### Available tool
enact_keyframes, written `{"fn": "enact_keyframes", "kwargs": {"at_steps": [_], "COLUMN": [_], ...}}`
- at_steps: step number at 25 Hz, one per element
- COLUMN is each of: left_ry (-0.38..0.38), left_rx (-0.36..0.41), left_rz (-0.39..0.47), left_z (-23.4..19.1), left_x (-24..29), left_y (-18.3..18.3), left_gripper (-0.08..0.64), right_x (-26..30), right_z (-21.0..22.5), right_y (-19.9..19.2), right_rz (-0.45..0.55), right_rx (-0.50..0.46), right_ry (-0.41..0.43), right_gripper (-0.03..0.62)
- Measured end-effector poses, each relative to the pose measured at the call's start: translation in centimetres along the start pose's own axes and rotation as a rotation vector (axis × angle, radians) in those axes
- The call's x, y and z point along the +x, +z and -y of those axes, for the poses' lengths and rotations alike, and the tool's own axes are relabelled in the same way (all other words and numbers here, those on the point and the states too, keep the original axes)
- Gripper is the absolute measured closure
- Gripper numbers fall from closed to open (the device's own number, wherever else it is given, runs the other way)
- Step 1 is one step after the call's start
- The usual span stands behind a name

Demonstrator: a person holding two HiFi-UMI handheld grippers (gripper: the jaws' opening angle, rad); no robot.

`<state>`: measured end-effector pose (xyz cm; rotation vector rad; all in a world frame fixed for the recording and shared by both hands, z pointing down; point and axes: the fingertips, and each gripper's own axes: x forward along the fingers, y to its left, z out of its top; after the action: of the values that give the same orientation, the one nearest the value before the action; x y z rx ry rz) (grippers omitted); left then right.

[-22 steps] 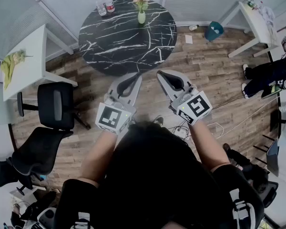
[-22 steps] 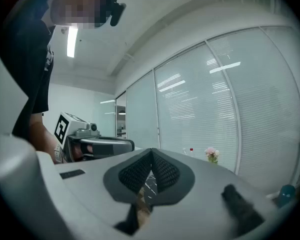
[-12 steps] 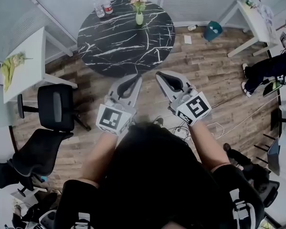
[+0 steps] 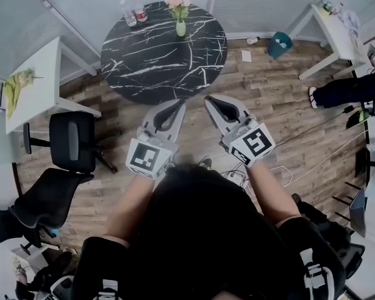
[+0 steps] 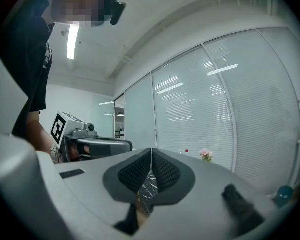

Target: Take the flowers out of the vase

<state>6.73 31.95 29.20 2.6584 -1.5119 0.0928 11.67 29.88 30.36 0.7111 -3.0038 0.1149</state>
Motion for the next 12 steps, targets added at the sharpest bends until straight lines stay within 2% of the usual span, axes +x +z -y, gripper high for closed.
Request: {"fn": "enact_keyframes", "kwargs": {"at_steps": [12], "left_ry": [0.067], "left_rx": [0.006], "left_rz": [0.011], "left_z": [2.2], "left_x": [2.0], "left_y": [0.6], "left_gripper": [0.548], "right_x": [-2.1], "right_z": [1.8], "right_y": [0.0], "right_rz": [0.002], "right_rx": [-0.032], "right_ry": [0.042], "right_gripper": [0.572]}}
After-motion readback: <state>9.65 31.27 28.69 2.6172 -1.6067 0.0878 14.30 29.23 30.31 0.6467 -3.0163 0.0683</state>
